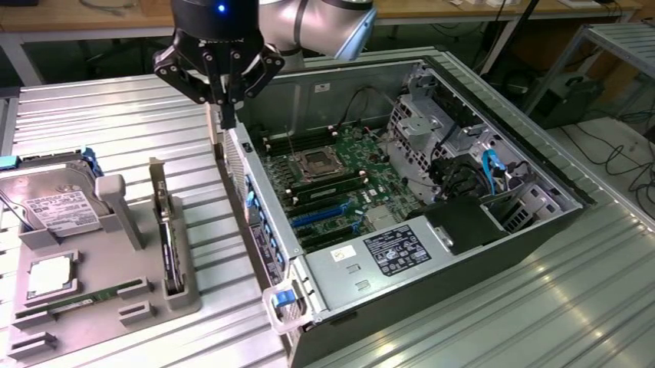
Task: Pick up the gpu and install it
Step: 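Reach for the gpu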
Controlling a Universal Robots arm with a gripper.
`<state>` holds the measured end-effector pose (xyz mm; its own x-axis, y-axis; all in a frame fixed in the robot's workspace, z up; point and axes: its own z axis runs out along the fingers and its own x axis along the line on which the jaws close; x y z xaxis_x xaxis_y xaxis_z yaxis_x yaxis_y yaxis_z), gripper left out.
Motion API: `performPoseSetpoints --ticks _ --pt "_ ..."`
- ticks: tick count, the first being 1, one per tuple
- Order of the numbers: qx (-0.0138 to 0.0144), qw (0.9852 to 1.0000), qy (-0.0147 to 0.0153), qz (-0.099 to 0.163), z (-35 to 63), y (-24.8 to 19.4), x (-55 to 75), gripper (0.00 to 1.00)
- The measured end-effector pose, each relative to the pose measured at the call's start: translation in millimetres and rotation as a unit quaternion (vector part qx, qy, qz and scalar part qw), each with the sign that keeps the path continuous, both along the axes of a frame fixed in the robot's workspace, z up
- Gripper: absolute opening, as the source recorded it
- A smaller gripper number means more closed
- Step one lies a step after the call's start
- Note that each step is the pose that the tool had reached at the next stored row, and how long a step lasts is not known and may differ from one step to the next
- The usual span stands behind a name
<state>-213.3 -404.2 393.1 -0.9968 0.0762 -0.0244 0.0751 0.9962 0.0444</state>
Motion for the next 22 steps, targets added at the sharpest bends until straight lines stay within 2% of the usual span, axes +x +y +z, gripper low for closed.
performPoseSetpoints --ticks 22 --pt "0.0 1.0 0.0 0.0 -0.1 -2.2 -14.9 0.11"
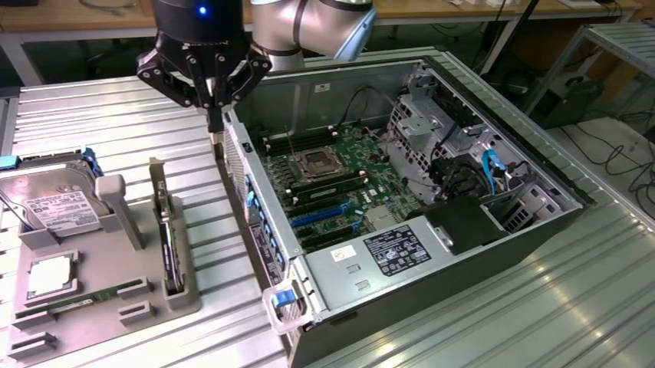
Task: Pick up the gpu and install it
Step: 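Reach for the gpu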
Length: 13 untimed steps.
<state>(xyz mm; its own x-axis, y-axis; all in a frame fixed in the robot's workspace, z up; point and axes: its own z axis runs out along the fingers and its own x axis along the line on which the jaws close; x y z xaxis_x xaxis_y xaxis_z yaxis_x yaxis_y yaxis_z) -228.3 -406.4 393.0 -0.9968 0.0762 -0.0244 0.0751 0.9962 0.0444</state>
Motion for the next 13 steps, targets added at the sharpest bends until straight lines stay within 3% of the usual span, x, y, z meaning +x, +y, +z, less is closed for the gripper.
performPoseSetpoints --ticks 13 --pt "0.0 1.0 0.0 0.0 0.0 -1.6 -8.2 0.11"
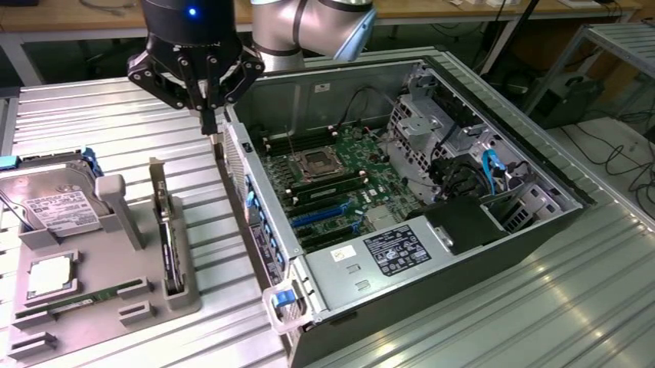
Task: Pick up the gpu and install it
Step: 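Reach for the gpu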
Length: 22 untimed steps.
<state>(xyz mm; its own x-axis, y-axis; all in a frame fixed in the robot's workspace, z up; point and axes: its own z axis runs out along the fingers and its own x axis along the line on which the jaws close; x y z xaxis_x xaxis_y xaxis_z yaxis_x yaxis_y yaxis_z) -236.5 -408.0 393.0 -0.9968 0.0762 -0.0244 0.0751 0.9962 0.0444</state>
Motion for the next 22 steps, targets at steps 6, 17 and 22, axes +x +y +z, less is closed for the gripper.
performPoseSetpoints --ticks 6,17,22 --pt "0.0 1.0 0.0 0.0 0.0 -0.9 -4.0 0.11" --pt "0.0 1.0 0.0 0.0 0.0 -2.5 -11.4 0.11" --pt "0.0 1.0 0.0 0.0 0.0 -3.2 -15.3 0.11"
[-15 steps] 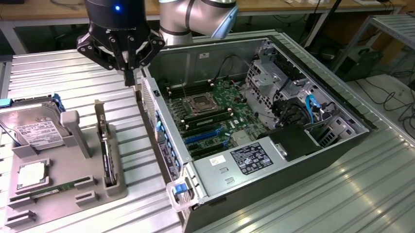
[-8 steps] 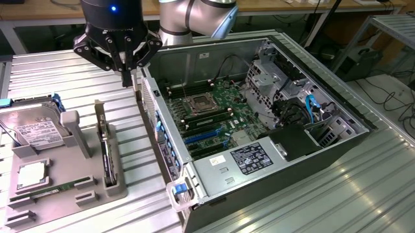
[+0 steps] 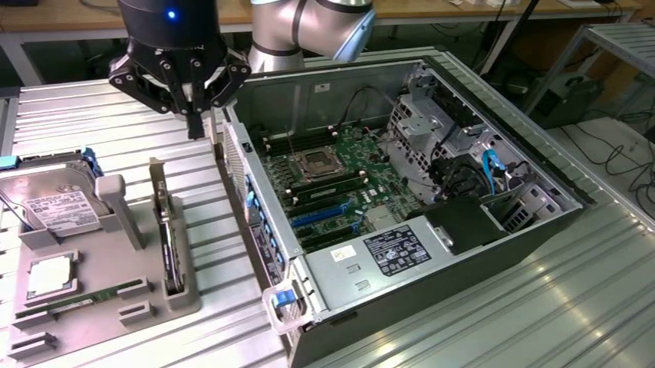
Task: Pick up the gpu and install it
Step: 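Reach for the gpu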
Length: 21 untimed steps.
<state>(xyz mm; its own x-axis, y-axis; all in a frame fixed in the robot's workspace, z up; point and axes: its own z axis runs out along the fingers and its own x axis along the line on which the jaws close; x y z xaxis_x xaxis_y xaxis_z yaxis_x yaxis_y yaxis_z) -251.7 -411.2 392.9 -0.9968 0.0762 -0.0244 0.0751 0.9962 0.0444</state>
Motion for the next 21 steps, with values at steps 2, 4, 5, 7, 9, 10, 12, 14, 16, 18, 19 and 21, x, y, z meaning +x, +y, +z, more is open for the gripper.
performPoseSetpoints --ticks 2,4,5,7,9,10,12,14,16,18,19,21 --pt "0.0 1.0 0.0 0.0 0.0 -0.3 -1.3 0.11" --pt "0.0 1.0 0.0 0.0 0.0 -0.5 -2.5 0.11" --pt "0.0 1.0 0.0 0.0 0.0 -0.6 -3.2 0.11" --pt "0.0 1.0 0.0 0.0 0.0 -0.9 -4.5 0.11" --pt "0.0 1.0 0.0 0.0 0.0 -1.1 -5.8 0.11" --pt "0.0 1.0 0.0 0.0 0.0 -1.3 -6.3 0.11" --pt "0.0 1.0 0.0 0.0 0.0 -1.5 -7.6 0.11" --pt "0.0 1.0 0.0 0.0 0.0 -1.7 -8.9 0.11" --pt "0.0 1.0 0.0 0.0 0.0 -2.0 -10.2 0.11" --pt "0.0 1.0 0.0 0.0 0.0 -2.3 -11.4 0.11" --pt "0.0 1.0 0.0 0.0 0.0 -2.4 -11.9 0.11" --pt "0.0 1.0 0.0 0.0 0.0 -2.8 -13.0 0.11"
